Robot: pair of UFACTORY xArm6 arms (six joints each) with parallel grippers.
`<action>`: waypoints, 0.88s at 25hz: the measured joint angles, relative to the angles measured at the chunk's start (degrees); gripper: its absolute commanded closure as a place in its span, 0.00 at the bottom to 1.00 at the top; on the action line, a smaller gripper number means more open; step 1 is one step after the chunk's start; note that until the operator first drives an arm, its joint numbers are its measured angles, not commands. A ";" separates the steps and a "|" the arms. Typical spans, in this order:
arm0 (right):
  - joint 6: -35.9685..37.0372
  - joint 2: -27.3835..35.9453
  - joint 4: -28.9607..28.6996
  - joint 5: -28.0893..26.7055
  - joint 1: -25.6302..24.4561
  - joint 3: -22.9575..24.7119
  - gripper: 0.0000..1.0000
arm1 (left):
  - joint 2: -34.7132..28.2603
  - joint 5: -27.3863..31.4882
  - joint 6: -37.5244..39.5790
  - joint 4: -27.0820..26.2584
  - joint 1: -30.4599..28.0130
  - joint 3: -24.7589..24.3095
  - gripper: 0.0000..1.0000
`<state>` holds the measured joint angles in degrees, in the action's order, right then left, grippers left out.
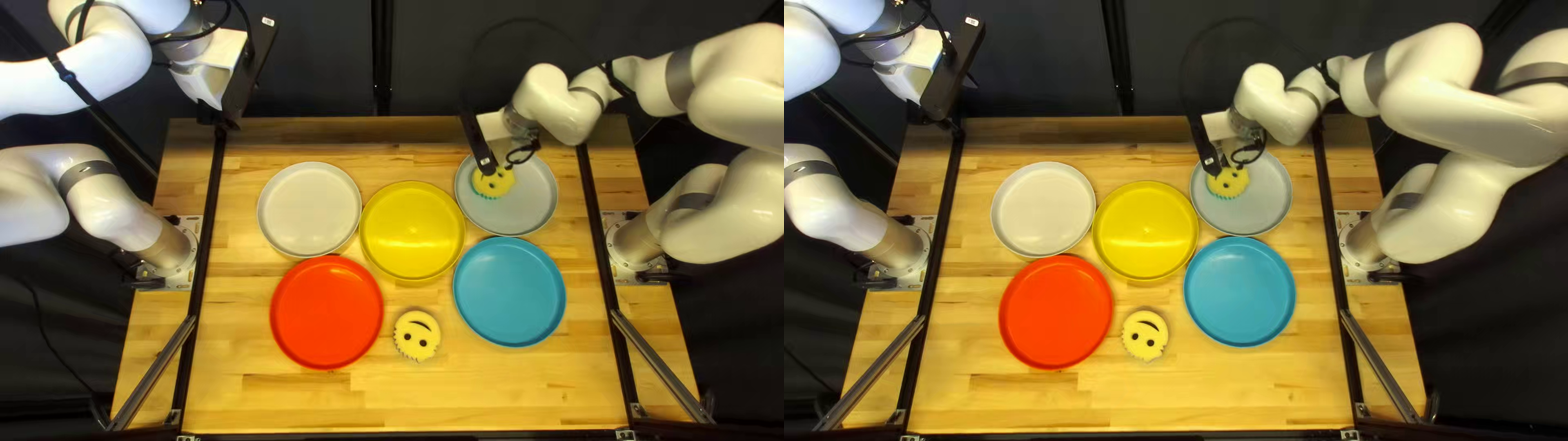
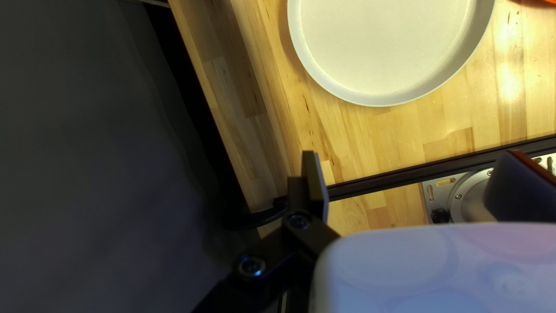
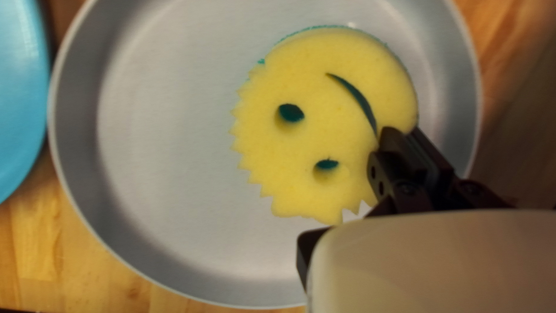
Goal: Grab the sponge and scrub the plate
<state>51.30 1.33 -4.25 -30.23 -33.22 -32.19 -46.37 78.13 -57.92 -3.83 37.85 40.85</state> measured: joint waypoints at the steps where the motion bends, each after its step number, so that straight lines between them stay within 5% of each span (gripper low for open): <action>1: -0.55 0.20 0.09 0.11 0.61 0.37 1.00 | 0.00 0.00 0.00 0.00 0.00 0.00 0.00; 12: -11.59 5.40 5.45 0.95 9.93 5.70 1.00 | 0.00 0.00 0.00 0.00 0.00 0.00 0.00; 22: -5.07 -0.10 4.94 -0.38 2.20 0.67 1.00 | 0.00 0.00 0.00 0.00 0.00 0.00 0.00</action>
<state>46.23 1.22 0.68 -30.60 -31.02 -31.53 -46.37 78.13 -57.92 -3.83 37.85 40.85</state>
